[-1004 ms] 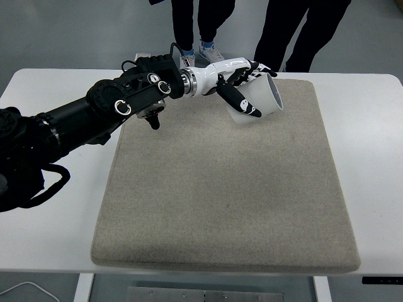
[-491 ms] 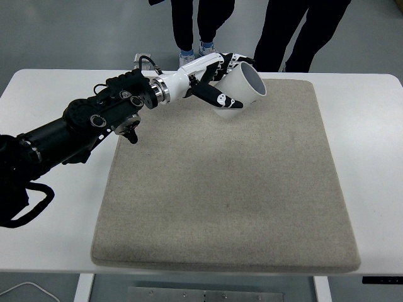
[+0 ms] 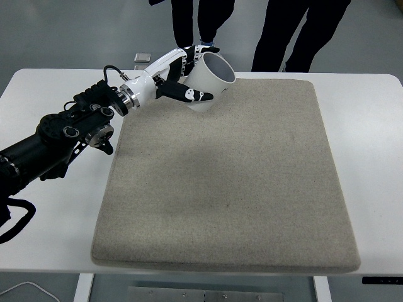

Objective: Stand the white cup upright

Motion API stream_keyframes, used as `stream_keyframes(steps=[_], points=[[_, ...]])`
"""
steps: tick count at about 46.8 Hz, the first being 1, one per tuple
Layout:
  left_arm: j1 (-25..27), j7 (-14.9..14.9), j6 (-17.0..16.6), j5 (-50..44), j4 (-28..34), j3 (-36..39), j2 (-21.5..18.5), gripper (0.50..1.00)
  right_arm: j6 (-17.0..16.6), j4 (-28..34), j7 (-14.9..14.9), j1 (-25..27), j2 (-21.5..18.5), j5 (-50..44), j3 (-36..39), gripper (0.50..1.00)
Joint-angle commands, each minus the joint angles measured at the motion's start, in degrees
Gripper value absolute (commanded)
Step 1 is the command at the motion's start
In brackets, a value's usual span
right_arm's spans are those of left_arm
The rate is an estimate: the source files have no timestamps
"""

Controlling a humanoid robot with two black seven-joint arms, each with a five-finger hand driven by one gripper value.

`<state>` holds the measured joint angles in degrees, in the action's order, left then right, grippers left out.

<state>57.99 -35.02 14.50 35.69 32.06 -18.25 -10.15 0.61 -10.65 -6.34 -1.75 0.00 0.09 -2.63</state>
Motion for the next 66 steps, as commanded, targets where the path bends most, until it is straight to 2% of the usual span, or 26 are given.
stream_keyframes(steps=[1, 16, 66], points=[[-1.1, 0.0, 0.1, 0.0, 0.0, 0.0, -0.8, 0.514, 0.0, 0.0, 0.0, 0.0, 0.0, 0.0, 0.0, 0.93], [-4.4, 0.0, 0.1, 0.1, -0.1, 0.1, -2.0, 0.512, 0.0, 0.0, 0.0, 0.0, 0.0, 0.0, 0.0, 0.93], [-6.9, 0.0, -0.1, 0.0, 0.1, -2.0, -1.4, 0.503, 0.0, 0.0, 0.0, 0.1, 0.0, 0.0, 0.0, 0.93]])
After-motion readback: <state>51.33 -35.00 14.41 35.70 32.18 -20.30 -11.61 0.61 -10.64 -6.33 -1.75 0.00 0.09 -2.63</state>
